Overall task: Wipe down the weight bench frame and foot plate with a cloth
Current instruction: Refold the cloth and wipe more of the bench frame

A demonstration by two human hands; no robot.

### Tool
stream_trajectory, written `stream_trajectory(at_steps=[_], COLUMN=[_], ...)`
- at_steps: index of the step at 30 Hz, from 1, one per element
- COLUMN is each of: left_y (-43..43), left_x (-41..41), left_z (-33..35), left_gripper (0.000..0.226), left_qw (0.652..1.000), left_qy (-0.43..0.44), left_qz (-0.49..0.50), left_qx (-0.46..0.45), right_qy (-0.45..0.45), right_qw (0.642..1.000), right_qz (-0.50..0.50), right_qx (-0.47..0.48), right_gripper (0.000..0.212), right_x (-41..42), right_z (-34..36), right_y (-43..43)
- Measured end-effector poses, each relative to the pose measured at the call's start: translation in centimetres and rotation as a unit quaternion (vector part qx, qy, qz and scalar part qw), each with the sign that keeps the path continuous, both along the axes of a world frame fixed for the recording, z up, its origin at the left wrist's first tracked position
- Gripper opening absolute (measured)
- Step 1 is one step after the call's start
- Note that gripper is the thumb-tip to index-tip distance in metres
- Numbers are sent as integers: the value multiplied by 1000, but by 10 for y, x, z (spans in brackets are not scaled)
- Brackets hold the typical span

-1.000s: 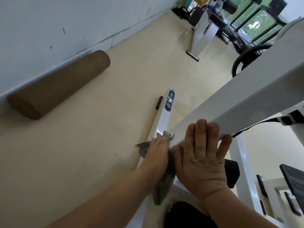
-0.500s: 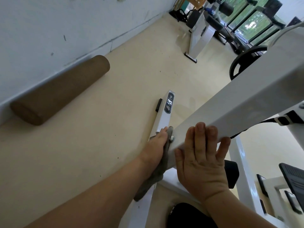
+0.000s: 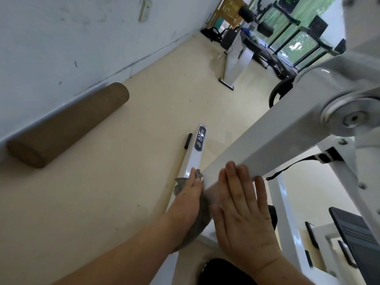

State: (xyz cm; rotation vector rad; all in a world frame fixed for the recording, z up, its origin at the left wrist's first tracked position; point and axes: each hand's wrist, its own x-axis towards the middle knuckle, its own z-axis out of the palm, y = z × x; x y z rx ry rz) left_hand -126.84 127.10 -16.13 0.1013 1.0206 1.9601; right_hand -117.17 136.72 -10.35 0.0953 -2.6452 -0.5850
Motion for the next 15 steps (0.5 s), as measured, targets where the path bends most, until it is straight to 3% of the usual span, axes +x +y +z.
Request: stream_trajectory(at_steps=[1,3,6,8,10,13,15], left_y=[-1,-2,2,2,-1,-5,-1], left_x=[2,9,14,12,7,7,7], left_z=[5,29,90,121,127,112,112], left_gripper=[26,41,56,56,44,25,38], left_qw=[999,992,977,980,990,990,988], left_qy=[14,85,202,189,128,129,140], left_qz=[8,35,66,38,31,23,6], left_qx=[-47,-82,-32,42,59,-49,-66], right_qy=[-12,-6,69,86,65,42,47], right_qw=[999,998,996,996,997,997,997], right_qz=[8,9,-16,-24,-24,-31,-33], right_qx=[-35,-69,-56,-18,27,61,46], right_gripper=[70,70,72,64,58,58,66], right_x=[6,13,6,-1,-4,-3,-4], right_z=[12,41,89,113,119,109,107], right_y=[-4,-9,-6,-1,4,13,15])
